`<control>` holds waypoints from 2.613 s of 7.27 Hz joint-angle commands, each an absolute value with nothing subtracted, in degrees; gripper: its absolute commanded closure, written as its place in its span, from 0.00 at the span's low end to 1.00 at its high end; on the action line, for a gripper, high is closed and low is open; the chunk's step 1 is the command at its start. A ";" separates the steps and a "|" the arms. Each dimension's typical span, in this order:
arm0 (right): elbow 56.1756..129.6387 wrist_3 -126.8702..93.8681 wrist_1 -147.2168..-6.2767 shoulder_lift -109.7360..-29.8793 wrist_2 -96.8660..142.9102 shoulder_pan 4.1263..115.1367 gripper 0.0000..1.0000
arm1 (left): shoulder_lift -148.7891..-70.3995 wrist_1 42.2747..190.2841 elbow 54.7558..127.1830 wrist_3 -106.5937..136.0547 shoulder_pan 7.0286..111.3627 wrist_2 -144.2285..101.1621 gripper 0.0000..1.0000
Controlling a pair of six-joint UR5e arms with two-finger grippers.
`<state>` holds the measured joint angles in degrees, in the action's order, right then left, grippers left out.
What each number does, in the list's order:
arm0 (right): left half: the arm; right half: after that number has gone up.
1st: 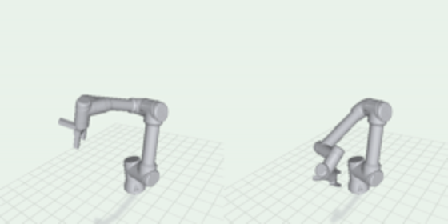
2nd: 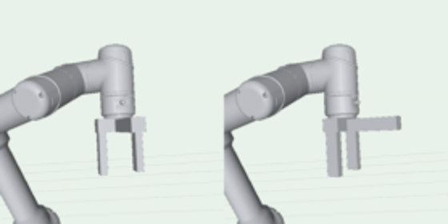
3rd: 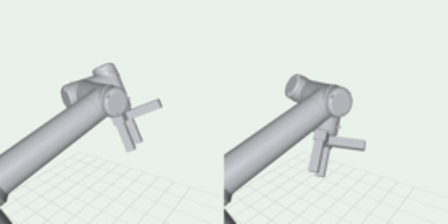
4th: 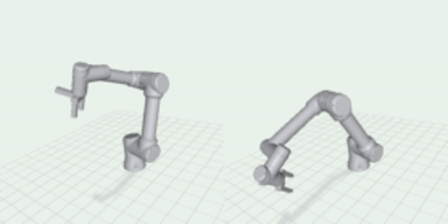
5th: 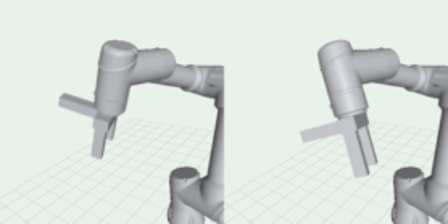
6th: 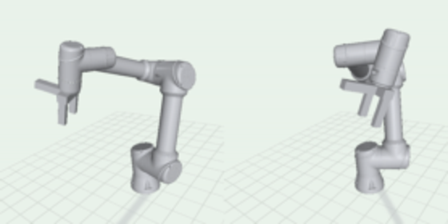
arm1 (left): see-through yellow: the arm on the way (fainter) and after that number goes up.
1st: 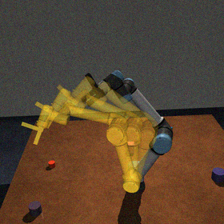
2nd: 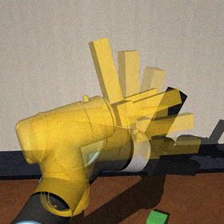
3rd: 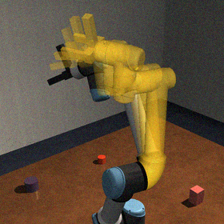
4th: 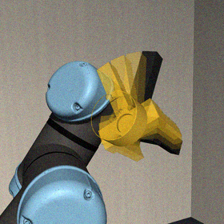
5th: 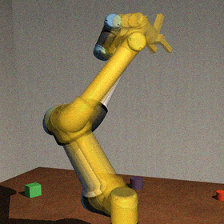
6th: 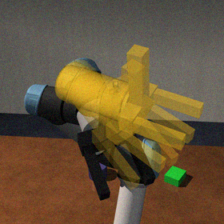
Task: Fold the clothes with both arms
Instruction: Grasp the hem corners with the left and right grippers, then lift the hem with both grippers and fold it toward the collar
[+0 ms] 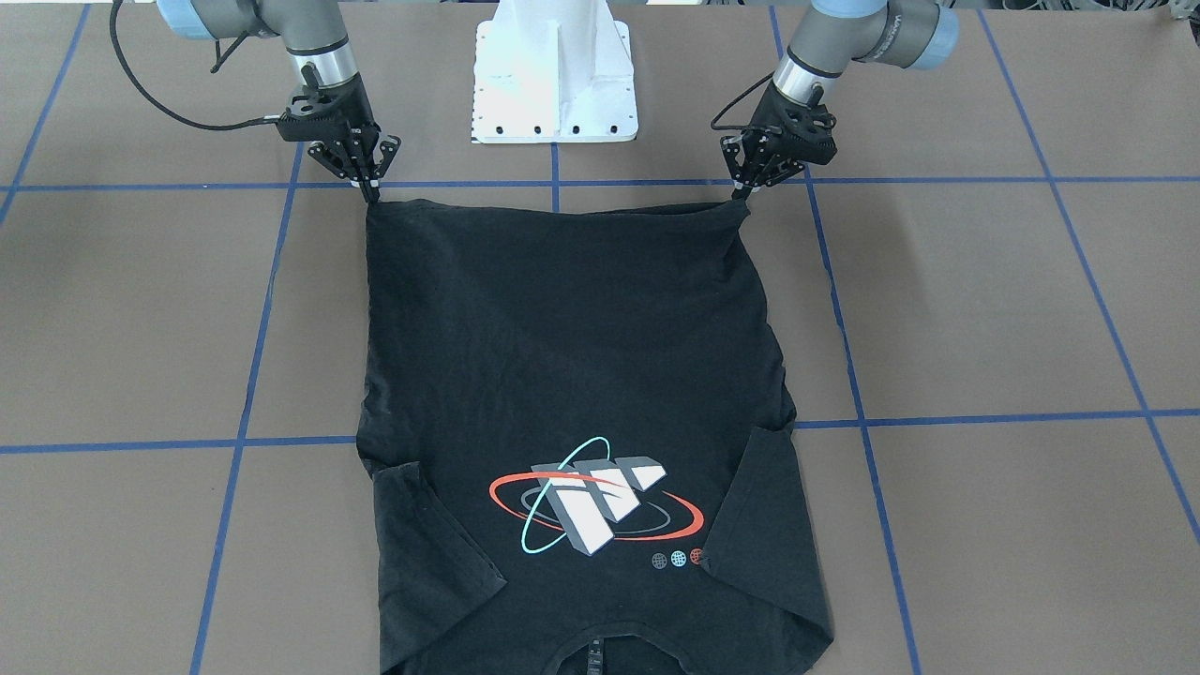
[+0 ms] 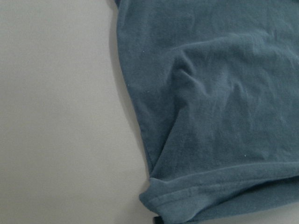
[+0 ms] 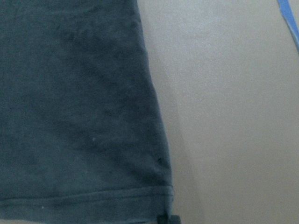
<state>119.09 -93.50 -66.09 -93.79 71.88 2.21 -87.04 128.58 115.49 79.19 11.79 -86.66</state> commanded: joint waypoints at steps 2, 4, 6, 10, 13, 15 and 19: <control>121.79 -93.43 -66.27 -94.13 72.15 2.81 1.00 | -87.10 128.58 115.58 79.10 11.86 -86.66 1.00; 128.20 -92.73 -66.62 -97.63 75.82 6.13 1.00 | -86.40 127.28 119.51 77.62 12.39 -88.67 1.00; 135.21 -90.28 -72.81 -97.74 84.51 12.28 1.00 | -86.74 116.86 128.80 73.50 14.83 -95.95 1.00; 150.53 -86.04 -88.92 -98.00 90.35 5.23 1.00 | -86.05 109.69 137.81 71.89 15.66 -101.69 1.00; 158.91 -86.57 -97.55 -95.90 88.60 0.94 1.00 | -85.95 109.34 139.04 72.33 13.17 -101.69 1.00; 157.94 -86.14 -103.32 -87.76 88.42 10.85 1.00 | -88.23 109.25 137.21 72.16 17.37 -102.04 1.00; 146.19 -82.89 -107.93 -76.31 87.89 26.69 1.00 | -102.71 109.07 122.12 66.05 34.95 -101.60 1.00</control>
